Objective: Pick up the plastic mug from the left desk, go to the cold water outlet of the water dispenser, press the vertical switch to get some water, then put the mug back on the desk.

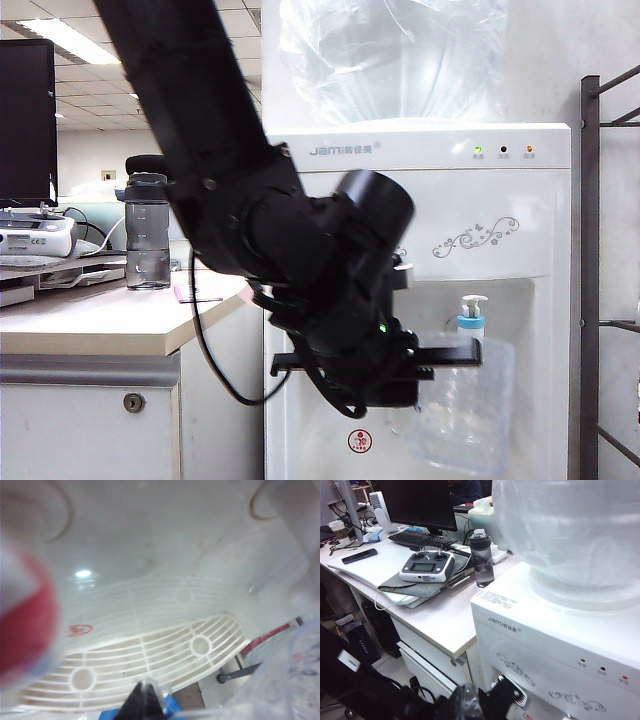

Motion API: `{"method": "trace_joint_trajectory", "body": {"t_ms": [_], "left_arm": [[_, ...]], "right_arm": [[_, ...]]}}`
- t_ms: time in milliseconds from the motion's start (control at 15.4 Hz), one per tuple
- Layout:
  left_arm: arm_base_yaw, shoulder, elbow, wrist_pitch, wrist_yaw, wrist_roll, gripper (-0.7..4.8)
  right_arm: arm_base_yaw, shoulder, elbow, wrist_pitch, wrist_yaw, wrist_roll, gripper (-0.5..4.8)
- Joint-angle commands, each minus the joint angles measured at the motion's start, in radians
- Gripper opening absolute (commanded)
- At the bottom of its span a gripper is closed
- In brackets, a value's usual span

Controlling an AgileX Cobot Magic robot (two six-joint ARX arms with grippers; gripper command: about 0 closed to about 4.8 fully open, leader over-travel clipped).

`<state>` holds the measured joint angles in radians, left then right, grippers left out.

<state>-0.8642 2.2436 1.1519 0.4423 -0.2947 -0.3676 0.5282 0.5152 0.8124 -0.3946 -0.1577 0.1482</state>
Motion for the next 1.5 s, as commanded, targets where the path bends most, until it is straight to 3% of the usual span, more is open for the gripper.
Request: {"method": "trace_joint_trajectory", "body": {"t_ms": [65, 650, 910, 975, 1495], "left_arm": [[0.001, 0.014, 0.039, 0.002, 0.003, -0.007, -0.06], [-0.003, 0.026, 0.059, 0.000, -0.023, -0.046, -0.06], [-0.041, 0.026, 0.054, 0.032, -0.127, -0.083, -0.06], [-0.064, 0.026, 0.054, 0.032, -0.158, -0.143, -0.06], [-0.073, 0.026, 0.053, 0.038, -0.180, -0.155, -0.06]], "right_arm": [[0.001, -0.003, 0.004, 0.018, 0.000, -0.002, -0.01], [0.000, -0.003, 0.004, 0.018, 0.001, -0.002, -0.01], [0.000, -0.003, 0.004, 0.018, 0.000, -0.002, -0.01], [0.000, -0.004, 0.004, 0.018, 0.000, -0.002, -0.01], [0.000, -0.005, 0.004, 0.018, 0.000, -0.003, -0.01]]}}
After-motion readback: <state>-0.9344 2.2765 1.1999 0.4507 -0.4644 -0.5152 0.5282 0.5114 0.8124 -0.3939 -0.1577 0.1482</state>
